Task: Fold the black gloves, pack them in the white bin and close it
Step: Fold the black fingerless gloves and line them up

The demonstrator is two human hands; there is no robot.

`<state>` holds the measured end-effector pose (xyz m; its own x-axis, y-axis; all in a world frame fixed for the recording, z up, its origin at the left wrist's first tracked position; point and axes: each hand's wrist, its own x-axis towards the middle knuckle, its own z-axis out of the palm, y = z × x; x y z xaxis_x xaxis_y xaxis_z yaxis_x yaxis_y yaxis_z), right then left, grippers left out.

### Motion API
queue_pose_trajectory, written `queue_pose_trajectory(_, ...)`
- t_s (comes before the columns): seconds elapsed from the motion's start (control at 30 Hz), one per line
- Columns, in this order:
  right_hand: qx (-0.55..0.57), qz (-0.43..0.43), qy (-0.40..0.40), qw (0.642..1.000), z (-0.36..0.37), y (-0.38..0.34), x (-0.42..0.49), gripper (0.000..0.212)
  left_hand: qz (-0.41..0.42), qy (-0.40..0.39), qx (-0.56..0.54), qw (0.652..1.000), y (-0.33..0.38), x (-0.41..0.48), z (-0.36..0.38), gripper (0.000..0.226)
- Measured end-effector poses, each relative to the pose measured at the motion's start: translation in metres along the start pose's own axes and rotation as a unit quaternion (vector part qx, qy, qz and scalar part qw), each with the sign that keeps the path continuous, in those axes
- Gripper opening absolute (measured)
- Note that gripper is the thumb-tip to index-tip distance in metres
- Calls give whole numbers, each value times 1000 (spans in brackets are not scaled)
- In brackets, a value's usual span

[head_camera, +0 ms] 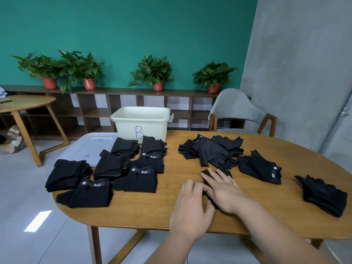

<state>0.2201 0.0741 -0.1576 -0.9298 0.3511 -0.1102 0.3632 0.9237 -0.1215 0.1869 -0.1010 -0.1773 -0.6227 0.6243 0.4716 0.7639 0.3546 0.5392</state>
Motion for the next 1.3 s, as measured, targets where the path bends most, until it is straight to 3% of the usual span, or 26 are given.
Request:
queue_pose_trajectory(0.6, 12, 23, -18, 1000, 0, -4, 0, 62, -35, -11, -5, 999, 5, 0, -9, 50)
queue_pose_trajectory(0.73, 20, 21, -8, 1000, 5, -6, -12, 61, -44, -9, -3, 999, 9, -1, -11, 46)
queue_pose_trajectory(0.83, 44, 14, 44, 998, 11, -6, -22, 58, -56, -8, 10, 998, 8, 0, -10, 43)
queue_pose_trajectory(0.9, 81, 2, 120, 989, 17, -5, -29, 56, -61, -9, 25, 998, 7, 0, -8, 43)
queue_pose_trajectory(1.1, 274, 21, 303, 913, 20, 3, -43, 51, -49, -7, 67, 997, 6, 1, -4, 45)
queue_pose_trajectory(1.2, 299, 41, 323, 897, 22, 7, -49, 39, -50, -12, 90, 995, 2, 2, 0, 46)
queue_pose_trajectory(1.3, 266, 21, 297, 917, 29, 9, -51, 25, -58, -17, 100, 993, 1, 4, 1, 46)
